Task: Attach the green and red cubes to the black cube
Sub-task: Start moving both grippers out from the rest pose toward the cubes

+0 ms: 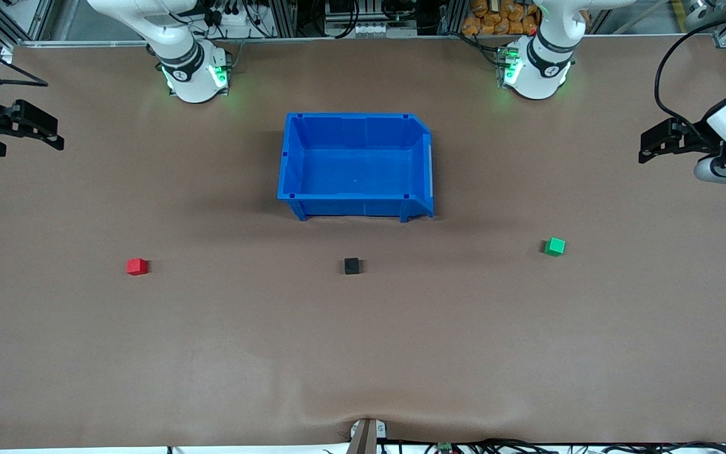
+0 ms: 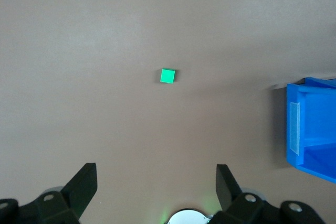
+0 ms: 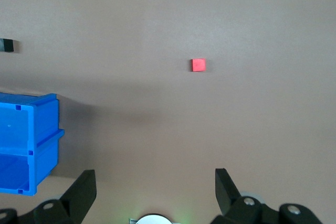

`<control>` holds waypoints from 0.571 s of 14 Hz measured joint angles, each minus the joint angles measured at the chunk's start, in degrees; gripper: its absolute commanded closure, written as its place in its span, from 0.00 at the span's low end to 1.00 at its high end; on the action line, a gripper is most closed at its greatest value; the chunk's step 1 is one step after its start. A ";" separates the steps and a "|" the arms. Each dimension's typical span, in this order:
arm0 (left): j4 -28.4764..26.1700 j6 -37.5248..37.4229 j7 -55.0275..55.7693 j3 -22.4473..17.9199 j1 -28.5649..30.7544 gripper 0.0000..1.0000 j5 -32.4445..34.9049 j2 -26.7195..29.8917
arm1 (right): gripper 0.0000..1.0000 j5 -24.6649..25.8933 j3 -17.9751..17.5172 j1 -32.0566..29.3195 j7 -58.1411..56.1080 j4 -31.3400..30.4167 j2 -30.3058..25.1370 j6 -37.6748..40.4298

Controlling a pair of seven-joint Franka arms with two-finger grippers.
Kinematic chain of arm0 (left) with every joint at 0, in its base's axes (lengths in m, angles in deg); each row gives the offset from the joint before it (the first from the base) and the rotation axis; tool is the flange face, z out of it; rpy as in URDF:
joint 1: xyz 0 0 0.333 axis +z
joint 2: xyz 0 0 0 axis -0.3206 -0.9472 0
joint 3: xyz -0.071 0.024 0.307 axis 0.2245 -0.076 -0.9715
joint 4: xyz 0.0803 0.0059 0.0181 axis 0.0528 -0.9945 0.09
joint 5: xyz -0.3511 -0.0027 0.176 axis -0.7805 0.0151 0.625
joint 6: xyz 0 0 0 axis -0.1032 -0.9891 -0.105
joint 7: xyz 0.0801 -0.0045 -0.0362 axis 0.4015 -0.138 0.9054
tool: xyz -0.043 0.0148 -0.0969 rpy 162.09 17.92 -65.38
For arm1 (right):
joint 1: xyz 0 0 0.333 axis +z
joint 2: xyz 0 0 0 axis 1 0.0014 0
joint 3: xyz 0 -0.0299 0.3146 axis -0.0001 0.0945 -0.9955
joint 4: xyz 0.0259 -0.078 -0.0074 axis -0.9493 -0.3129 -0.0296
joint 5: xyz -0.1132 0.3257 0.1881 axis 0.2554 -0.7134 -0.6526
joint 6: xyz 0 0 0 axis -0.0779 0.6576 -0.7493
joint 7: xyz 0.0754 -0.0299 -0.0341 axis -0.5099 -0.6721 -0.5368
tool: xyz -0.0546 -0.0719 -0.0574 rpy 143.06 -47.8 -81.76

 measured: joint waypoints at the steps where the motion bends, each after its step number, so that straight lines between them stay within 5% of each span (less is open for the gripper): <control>1: -0.01 0.00 0.00 -0.08 0.04 0.00 0.15 -0.01 | 0.00 0.00 0.00 0.00 0.00 0.00 0.00 0.00; 8: -0.90 -0.92 0.12 -0.52 2.18 0.00 2.38 -2.52 | 0.00 0.00 0.01 0.00 0.00 -0.01 0.01 0.05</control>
